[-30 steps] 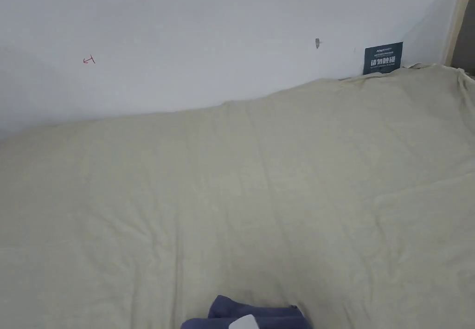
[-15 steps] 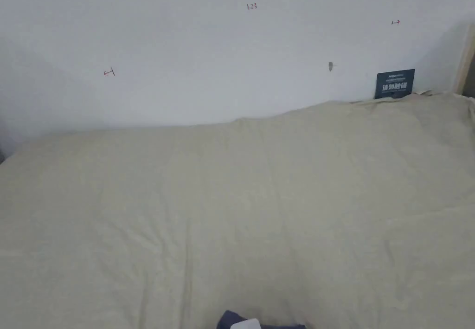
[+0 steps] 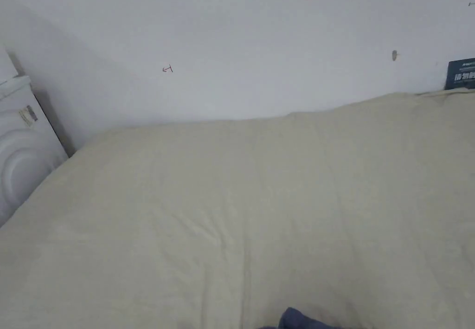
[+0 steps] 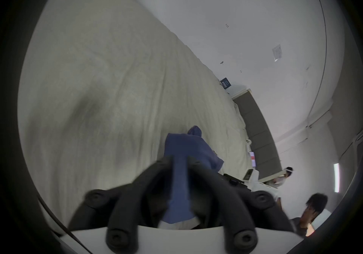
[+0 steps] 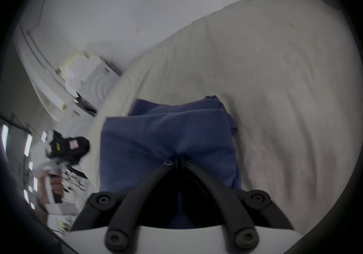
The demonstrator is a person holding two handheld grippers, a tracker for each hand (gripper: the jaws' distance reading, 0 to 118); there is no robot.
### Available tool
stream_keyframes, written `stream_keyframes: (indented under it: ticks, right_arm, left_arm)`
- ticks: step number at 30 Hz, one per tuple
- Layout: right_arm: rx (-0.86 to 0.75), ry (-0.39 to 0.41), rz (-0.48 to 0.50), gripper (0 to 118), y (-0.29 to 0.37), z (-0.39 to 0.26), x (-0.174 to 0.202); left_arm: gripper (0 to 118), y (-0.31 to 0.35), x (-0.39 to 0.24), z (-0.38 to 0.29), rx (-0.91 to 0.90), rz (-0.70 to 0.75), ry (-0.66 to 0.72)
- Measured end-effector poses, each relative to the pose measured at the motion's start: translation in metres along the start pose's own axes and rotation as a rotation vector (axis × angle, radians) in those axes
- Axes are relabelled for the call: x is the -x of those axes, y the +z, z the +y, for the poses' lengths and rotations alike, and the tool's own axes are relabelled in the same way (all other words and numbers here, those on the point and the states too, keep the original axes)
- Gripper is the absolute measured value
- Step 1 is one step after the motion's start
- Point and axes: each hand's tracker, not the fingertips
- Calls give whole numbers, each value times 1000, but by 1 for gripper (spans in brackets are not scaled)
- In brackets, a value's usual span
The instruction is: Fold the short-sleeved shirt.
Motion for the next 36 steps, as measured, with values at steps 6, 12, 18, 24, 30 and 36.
stream_keyframes:
  ticks: [6, 12, 18, 24, 30, 36]
  right_arm:
    - [-4, -37, 42, 2, 0, -3, -10]
    - [-4, -19, 46, 2, 1, -2, -11]
    - [-8, -19, 45, 2, 3, -3, -8]
    - [1, 5, 20, 1, 10, -1, 5]
    - [10, 94, 18, 1, 43, -7, 35]
    - [-17, -27, 74, 1, 68, -20, 46]
  left_arm:
    - [108, -55, 12, 2, 140, -78, 4]
    - [79, -86, -13, 2, 225, -115, -82]
    - [42, -100, -27, -10, 259, -23, -159]
    - [28, -97, -36, -9, 259, 35, -175]
    - [26, -53, -50, 9, 188, -13, -205]
    - [25, 50, 1, 73, 89, 77, -214]
